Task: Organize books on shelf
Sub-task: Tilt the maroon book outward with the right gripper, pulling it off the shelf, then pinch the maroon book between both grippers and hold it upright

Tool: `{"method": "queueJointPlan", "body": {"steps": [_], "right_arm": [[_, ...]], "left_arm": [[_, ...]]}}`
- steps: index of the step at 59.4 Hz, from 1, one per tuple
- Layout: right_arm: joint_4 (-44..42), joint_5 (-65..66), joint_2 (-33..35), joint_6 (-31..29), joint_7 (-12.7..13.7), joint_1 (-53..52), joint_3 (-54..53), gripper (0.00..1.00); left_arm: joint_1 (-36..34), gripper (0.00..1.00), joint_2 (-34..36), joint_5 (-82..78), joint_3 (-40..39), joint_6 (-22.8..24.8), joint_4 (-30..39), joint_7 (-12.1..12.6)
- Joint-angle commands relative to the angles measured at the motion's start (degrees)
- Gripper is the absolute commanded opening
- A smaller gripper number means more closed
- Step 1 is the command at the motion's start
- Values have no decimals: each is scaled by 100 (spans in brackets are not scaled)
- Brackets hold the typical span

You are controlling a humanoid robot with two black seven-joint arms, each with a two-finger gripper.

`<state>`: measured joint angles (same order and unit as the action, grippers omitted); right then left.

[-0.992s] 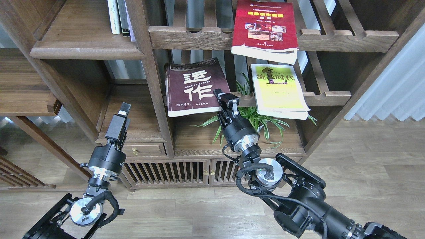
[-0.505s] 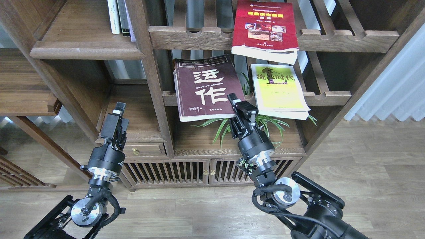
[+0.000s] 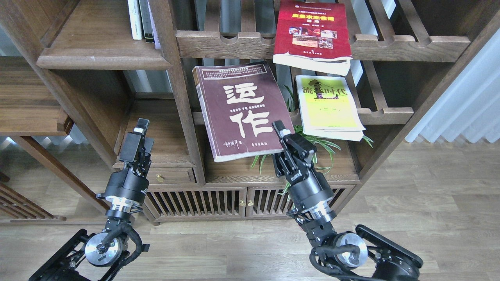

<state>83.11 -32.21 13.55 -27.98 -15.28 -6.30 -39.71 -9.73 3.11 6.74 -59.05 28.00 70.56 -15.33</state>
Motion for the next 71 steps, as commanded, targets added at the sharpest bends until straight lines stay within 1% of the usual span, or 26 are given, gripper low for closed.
{"method": "queueJointPlan", "body": {"steps": [1,7,9,19,30,32,40,49,56,71], "right_arm": [[-5,4,51,-2,139,68,-2,5],[-5,4,60,-2,157,94,7,5],[-5,4,51,-2,174,103,25,5],[-14,4,42,-2,236,94,236,5],[-58,83,42,-2,473,103,306,5],[-58,83,51,-2,552,111,315,5],[-66,83,42,-2,702,111,350,6],[-137,215,51,-2,737,111,482,6],[-216,382,34,-2,746,173,499,6],[-321,541,-28,-2,799,261,508,6]], "left_arm": [[33,100,14,73,131,0,116,3],[41,99,23,99,262,0,213,21],[41,99,102,187,473,0,266,65],[41,98,295,293,781,0,301,74],[41,98,638,530,983,0,362,83],[41,98,752,626,1053,0,423,91],[33,97,1077,776,1290,0,503,91],[15,94,1288,917,1572,0,591,91],[6,94,1297,917,1642,0,626,91],[-3,94,1473,908,2213,0,652,91]]}}
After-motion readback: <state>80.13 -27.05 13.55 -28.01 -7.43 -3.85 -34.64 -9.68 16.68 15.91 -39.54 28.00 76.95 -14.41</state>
